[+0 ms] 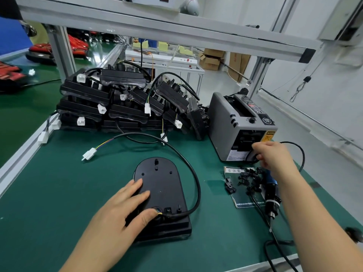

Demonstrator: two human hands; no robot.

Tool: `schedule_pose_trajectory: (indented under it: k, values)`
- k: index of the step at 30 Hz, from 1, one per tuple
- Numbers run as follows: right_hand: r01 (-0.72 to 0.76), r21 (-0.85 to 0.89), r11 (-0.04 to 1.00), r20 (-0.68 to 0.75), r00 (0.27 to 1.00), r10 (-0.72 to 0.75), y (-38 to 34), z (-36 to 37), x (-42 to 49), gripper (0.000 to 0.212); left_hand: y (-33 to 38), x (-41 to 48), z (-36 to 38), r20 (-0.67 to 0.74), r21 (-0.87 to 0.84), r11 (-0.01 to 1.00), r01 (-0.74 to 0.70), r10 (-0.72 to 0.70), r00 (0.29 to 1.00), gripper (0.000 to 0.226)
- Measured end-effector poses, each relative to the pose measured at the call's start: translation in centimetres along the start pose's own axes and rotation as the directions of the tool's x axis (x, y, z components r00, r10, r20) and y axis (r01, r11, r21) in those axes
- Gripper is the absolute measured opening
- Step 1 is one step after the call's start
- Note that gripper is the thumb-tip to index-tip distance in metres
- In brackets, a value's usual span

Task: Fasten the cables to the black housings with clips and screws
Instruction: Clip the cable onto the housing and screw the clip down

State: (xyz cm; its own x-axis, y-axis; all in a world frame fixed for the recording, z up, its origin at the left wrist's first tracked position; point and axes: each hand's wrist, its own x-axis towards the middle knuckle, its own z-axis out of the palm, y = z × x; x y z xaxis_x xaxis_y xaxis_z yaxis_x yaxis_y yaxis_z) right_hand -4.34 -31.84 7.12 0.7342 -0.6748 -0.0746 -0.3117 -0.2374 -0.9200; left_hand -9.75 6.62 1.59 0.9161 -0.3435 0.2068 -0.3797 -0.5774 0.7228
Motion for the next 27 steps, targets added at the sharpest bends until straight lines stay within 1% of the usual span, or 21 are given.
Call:
schedule_pose_trajectory:
  k: [4, 7, 12, 16, 19, 24, 27]
  values:
    - [-0.095, 0.186, 0.978, -0.014, 0.995, 0.1, -0.1, 0.5, 0.9, 0.01, 0.0, 0.0, -0.1, -0.008, 0.016, 1.0, -0.002, 0.002, 1.0, 0.059]
    - [-0.119, 0.26, 0.958, -0.003, 0.992, 0.124, -0.2, 0.7, 1.1, 0.011, -0.1, 0.0, 0.0, -0.015, 0.022, 1.0, -0.001, 0.001, 1.0, 0.061]
    - [-0.094, 0.293, 0.951, -0.008, 0.995, 0.1, -0.6, 1.1, 1.5, 0.014, -0.1, 0.0, 0.2, -0.024, 0.035, 0.999, 0.001, 0.0, 1.0, 0.07]
    - [-0.08, 0.284, 0.955, -0.038, 0.995, 0.094, -0.7, 1.4, 1.7, 0.012, 0.1, -0.1, 0.2, -0.017, 0.039, 0.999, 0.003, -0.002, 1.0, 0.068]
    - [-0.071, 0.281, 0.957, -0.064, 0.994, 0.092, -0.7, 1.6, 1.8, 0.014, 0.2, -0.1, 0.0, -0.011, 0.047, 0.999, 0.006, -0.006, 1.0, 0.074]
    - [-0.056, 0.297, 0.953, -0.118, 0.988, 0.095, -0.8, 2.0, 1.7, 0.016, 0.2, -0.1, 0.1, -0.006, 0.028, 1.0, 0.012, -0.011, 1.0, 0.069]
    - [-0.056, 0.314, 0.948, -0.108, 0.99, 0.094, -0.8, 2.0, 1.1, 0.015, 0.2, -0.1, 0.0, 0.005, 0.022, 1.0, 0.001, -0.001, 1.0, 0.063]
